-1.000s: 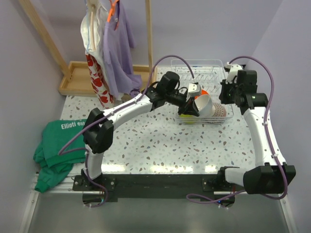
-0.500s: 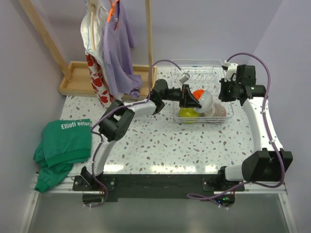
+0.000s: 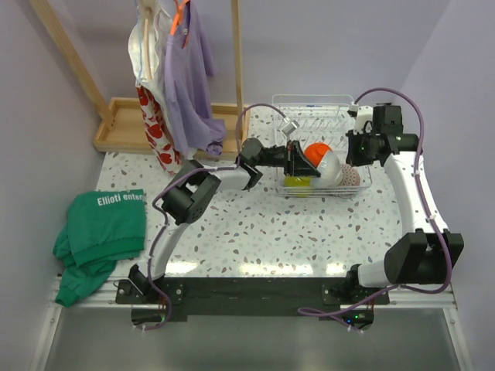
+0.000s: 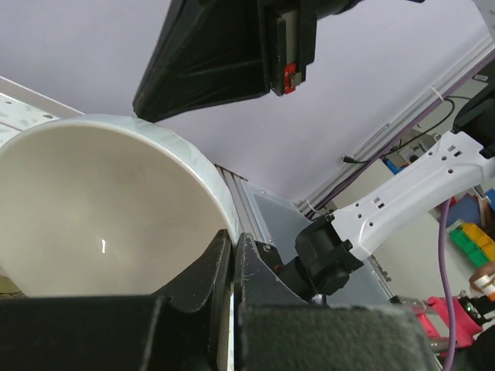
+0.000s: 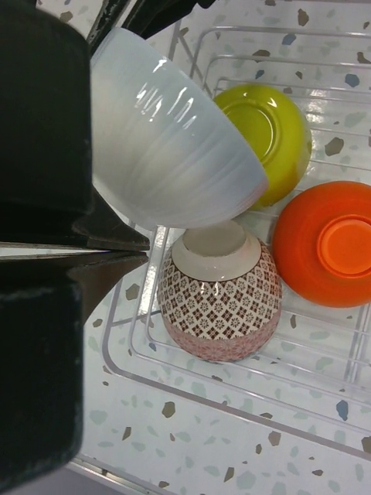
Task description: Load the bowls into the dish rack
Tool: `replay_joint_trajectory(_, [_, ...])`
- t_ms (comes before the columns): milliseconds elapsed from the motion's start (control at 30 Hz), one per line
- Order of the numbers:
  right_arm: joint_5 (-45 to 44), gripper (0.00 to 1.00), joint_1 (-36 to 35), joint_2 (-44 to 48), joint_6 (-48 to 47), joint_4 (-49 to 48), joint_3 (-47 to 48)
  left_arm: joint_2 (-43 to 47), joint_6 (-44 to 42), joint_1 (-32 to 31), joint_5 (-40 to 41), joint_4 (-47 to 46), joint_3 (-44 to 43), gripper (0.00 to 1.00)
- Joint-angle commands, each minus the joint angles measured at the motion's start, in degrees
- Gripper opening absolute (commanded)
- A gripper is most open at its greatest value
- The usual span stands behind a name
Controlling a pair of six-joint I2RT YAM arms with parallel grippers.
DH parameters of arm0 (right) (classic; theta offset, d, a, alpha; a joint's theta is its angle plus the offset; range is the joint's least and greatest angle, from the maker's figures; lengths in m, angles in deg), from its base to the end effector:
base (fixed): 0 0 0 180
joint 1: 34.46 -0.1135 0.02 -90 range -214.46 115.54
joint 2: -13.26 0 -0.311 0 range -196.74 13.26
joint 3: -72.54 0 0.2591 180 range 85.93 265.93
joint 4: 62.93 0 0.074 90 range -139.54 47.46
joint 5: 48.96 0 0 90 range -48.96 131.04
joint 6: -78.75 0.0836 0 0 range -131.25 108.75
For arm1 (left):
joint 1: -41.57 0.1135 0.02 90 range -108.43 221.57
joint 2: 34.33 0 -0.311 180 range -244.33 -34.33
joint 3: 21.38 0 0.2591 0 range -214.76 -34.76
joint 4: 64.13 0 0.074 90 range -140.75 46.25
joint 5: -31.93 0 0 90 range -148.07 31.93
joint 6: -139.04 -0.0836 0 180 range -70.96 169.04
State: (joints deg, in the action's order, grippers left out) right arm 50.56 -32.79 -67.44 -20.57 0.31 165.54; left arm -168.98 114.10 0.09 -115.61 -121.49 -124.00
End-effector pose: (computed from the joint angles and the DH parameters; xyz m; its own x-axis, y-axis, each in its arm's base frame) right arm 0.3217 0.0045 0.3541 -0.7537 -0.1378 -0.6426 -0.2001 0.9795 0.0247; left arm 0.3771 -0.4275 0.2482 -0.7053 -0.0261 -0.7085 0.6815 -0.3004 -0.6674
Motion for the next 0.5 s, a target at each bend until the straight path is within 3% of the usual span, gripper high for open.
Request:
replay_joint_trajectory(0, [-1.2, 0.00, 0.2, -0.9, -2.5, 1.3, -1.0, -1.5, 3.8, -0.1, 2.2, -10.5, 0.5, 0.00])
replay_joint_trajectory(467, [5.4, 0.00, 0.1, -1.6, -0.3, 1.8, -6.0, -4.2, 4.8, 0.0, 1.8, -10.9, 1.1, 0.00])
